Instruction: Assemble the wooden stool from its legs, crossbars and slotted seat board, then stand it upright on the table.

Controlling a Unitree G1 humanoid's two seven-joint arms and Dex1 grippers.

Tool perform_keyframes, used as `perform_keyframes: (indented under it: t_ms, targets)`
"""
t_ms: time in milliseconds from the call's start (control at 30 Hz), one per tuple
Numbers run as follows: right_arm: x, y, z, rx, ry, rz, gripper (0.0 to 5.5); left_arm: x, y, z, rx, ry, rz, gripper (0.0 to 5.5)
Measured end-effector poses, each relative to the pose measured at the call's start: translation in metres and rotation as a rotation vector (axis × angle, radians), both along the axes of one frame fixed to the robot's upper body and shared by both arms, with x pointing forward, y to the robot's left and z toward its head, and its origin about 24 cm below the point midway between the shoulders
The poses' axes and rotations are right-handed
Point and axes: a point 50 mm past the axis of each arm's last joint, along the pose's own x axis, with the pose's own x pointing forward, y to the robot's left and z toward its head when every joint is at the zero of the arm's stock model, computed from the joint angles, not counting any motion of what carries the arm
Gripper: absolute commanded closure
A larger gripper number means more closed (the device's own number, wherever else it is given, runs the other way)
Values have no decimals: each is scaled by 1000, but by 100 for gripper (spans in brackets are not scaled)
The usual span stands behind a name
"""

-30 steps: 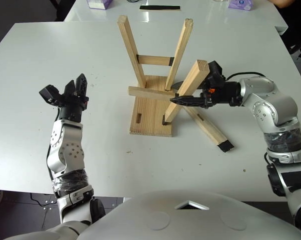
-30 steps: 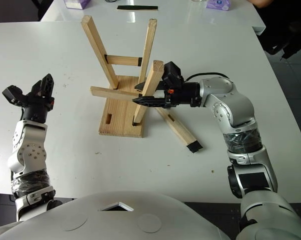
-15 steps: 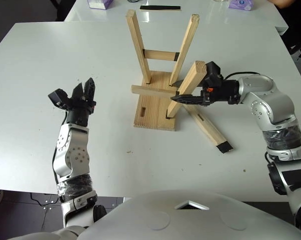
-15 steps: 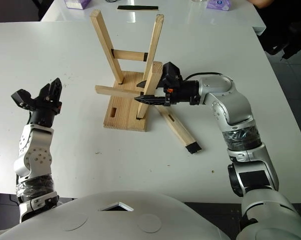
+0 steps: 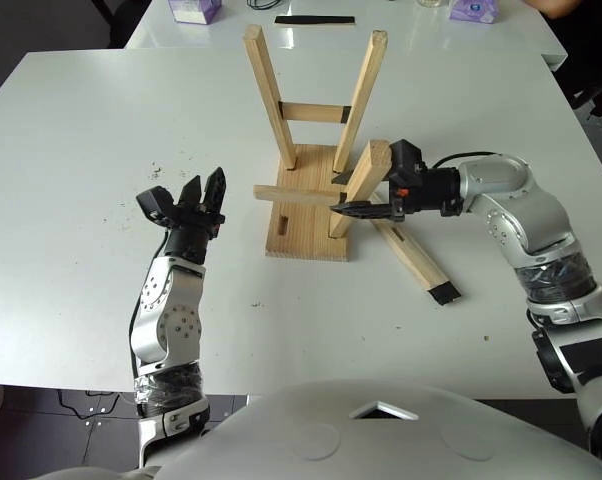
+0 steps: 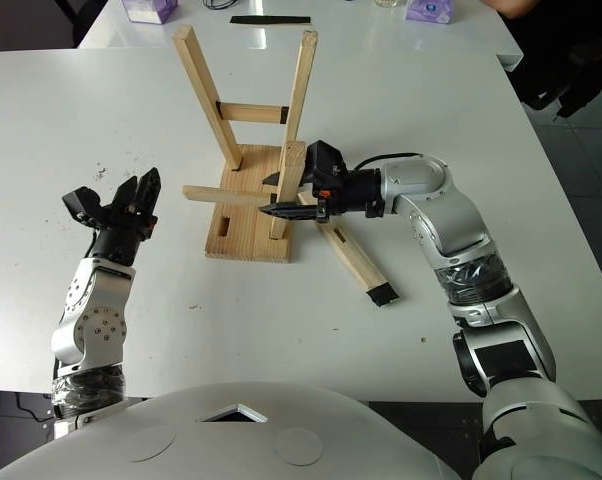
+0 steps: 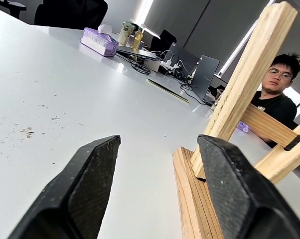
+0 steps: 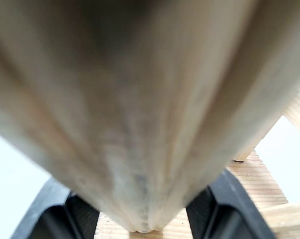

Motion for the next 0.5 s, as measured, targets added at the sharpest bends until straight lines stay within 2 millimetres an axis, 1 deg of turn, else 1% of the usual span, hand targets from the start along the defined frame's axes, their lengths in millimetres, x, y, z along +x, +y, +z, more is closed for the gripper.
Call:
perform_keyframes:
  t_ms: [33, 67, 100, 133, 200, 233, 333, 400, 467, 500]
  targets:
    - [0, 1, -1, 4, -5, -5, 349, 0, 0, 0, 0, 2, 0, 260]
    - [0, 2, -2, 11, -10, -15, 313, 1, 0, -1, -1, 4, 0, 260]
    - [-1, 2, -3, 19, -16, -24, 308, 2, 1, -2, -2, 7, 2, 260]
    - [-1, 0, -9, -22, -14, -40, 292, 3, 1, -1, -2, 5, 2, 260]
    - [-8, -8, -38, -50, 99, -97, 260, 6, 5, 1, 3, -5, 13, 260]
    - [-11, -9, -41, -32, 125, -98, 245, 6, 8, 1, 8, -2, 20, 260]
    - [-8, -13, -24, 49, 94, -117, 195, 6, 12, 1, 14, -2, 27, 260]
    - [-9, -17, -17, 67, 78, -136, 164, 5, 16, 1, 18, 1, 38, 260]
    - [-13, -23, -19, 57, 82, -170, 164, 5, 20, -1, 22, 12, 47, 260]
    - [-16, -30, -24, 30, 92, -196, 164, 5, 23, -2, 25, 17, 54, 260]
